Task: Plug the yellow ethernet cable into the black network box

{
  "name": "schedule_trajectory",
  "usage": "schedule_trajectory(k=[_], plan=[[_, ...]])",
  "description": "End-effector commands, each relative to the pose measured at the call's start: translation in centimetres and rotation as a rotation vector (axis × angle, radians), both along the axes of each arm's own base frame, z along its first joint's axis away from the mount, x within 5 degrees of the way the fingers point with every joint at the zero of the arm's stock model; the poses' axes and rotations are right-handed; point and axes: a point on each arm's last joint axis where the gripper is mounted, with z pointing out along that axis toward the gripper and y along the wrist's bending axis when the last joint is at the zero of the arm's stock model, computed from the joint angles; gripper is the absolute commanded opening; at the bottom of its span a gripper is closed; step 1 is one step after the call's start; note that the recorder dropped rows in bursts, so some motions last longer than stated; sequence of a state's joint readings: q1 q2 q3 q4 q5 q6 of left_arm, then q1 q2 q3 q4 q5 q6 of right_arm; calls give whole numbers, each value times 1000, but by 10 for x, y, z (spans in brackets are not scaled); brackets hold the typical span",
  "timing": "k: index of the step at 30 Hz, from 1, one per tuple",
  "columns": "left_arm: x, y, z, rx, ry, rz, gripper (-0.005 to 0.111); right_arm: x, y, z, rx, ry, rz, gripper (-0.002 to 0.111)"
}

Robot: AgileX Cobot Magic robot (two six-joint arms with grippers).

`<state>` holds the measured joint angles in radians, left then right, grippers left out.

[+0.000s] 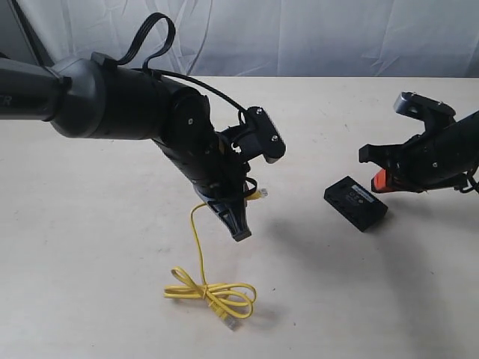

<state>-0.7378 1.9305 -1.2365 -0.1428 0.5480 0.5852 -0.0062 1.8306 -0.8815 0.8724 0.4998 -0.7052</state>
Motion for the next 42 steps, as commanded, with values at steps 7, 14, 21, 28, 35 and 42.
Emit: schedule_trajectory(k=[7, 14, 21, 28, 35, 42], plan=[[0, -1, 0, -12, -4, 5, 0, 7, -4, -11, -11, -15, -85, 0], [0, -1, 0, -10, -2, 4, 0, 4, 3, -16, 62, 28, -31, 0], [-2, 1, -1, 10, 25, 0, 0, -2, 12, -14, 148, 71, 48, 0], [-2, 1, -1, 9, 23, 0, 0, -2, 15, -12, 178, 59, 74, 0], [1, -1, 0, 4, -23, -32, 0, 3, 9, -14, 111, 14, 26, 0], [2, -2, -1, 12, -63, -114, 0, 3, 19, -20, 236, 11, 82, 0]])
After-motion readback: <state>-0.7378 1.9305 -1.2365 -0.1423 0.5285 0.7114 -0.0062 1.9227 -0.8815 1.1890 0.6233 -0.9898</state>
